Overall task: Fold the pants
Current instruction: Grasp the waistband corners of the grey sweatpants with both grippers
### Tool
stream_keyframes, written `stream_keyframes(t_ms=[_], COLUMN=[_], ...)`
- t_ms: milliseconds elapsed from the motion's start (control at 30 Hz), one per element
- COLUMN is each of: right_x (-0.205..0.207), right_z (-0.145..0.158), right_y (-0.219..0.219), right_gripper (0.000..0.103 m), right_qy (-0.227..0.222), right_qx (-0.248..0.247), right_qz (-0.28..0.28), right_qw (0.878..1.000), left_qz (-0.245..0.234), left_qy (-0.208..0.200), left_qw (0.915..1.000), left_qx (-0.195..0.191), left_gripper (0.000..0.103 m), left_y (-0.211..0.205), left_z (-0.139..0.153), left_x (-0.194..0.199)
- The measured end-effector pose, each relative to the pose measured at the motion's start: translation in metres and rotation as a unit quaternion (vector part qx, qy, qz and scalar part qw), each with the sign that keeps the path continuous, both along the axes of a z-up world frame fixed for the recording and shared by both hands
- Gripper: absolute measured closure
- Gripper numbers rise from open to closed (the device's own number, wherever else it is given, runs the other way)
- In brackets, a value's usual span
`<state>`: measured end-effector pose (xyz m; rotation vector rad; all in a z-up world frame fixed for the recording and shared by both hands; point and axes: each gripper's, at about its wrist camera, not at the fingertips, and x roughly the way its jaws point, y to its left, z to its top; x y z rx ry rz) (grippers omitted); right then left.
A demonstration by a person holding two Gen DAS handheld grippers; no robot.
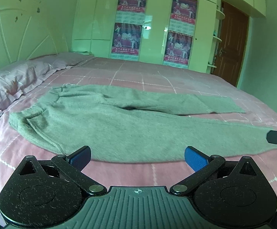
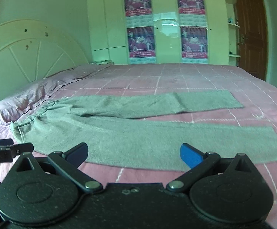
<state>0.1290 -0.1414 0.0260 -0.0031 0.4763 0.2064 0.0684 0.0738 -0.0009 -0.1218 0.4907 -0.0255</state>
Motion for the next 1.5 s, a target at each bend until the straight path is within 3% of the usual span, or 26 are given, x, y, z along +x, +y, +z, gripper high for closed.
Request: stream_keyframes(t_ms=[100, 300, 400, 500, 567, 633, 667, 767, 900, 1133, 1167, 1200, 1233, 1333, 1500], right_x=[0.045, 0.161, 0.228, 0.286, 0.319, 0.345, 0.359, 0.392, 0.428, 0.467, 0.467, 0.468, 0.469, 0.465, 0.435], right_z=[0.015, 0.033, 0.025, 0.014, 0.006, -0.004, -0.010, -0.026, -0.044, -0.075, -0.076, -0.076, -0.075, -0.072, -0.034], right_y=[0.005, 0.020, 0.032, 0.048, 0.057, 0.066, 0.070, 0.080, 0.088, 0.096, 0.097, 0.098, 0.100, 0.108, 0.103], right_gripper=[0.019, 0.024, 0.025, 0.036, 0.043, 0.054, 0.056, 0.058, 0.059, 0.060, 0.061, 0.066, 0.083, 0.103, 0.103], right_qy=[-0.007, -0.016, 0.002, 0.021, 0.033, 0.041, 0.048, 0.061, 0.079, 0.153, 0.156, 0.162, 0.168, 0.169, 0.114], right_qx=[-0.026, -0.055, -0.076, -0.097, -0.100, -0.111, -0.123, -0.140, -0.164, -0.187, -0.189, -0.191, -0.190, -0.207, -0.201], right_qz=[0.027, 0.085, 0.117, 0.139, 0.152, 0.168, 0.176, 0.206, 0.231, 0.290, 0.293, 0.295, 0.300, 0.297, 0.275], right_qw=[0.999, 0.995, 0.990, 0.985, 0.983, 0.979, 0.976, 0.967, 0.956, 0.926, 0.924, 0.922, 0.920, 0.917, 0.933], left_qz=[0.008, 0.018, 0.028, 0.036, 0.034, 0.023, 0.015, -0.019, -0.057, -0.102, -0.107, -0.115, -0.113, -0.117, -0.124], left_qy=[0.003, -0.004, 0.022, 0.052, 0.066, 0.088, 0.096, 0.129, 0.132, 0.147, 0.145, 0.141, 0.136, 0.119, 0.040], left_qw=[0.9998, 0.9975, 0.9947, 0.9946, 0.9958, 0.9954, 0.9950, 0.9910, 0.9883, 0.9838, 0.9836, 0.9833, 0.9842, 0.9859, 0.9914], left_qx=[0.019, 0.069, 0.097, 0.083, 0.052, 0.030, 0.023, 0.028, 0.051, 0.003, 0.004, 0.007, 0.006, -0.010, -0.010], left_gripper=[0.000, 0.000, 0.000, 0.000, 0.008, 0.031, 0.036, 0.040, 0.037, 0.034, 0.036, 0.046, 0.053, 0.066, 0.081], left_y=[0.042, 0.139, 0.180, 0.216, 0.239, 0.256, 0.262, 0.270, 0.272, 0.287, 0.285, 0.283, 0.282, 0.286, 0.292], left_z=[0.008, 0.033, 0.026, 0.010, -0.005, -0.021, -0.029, -0.050, -0.062, -0.074, -0.075, -0.075, -0.076, -0.077, -0.056], left_x=[0.043, 0.160, 0.225, 0.278, 0.307, 0.336, 0.348, 0.380, 0.400, 0.416, 0.416, 0.416, 0.415, 0.414, 0.383])
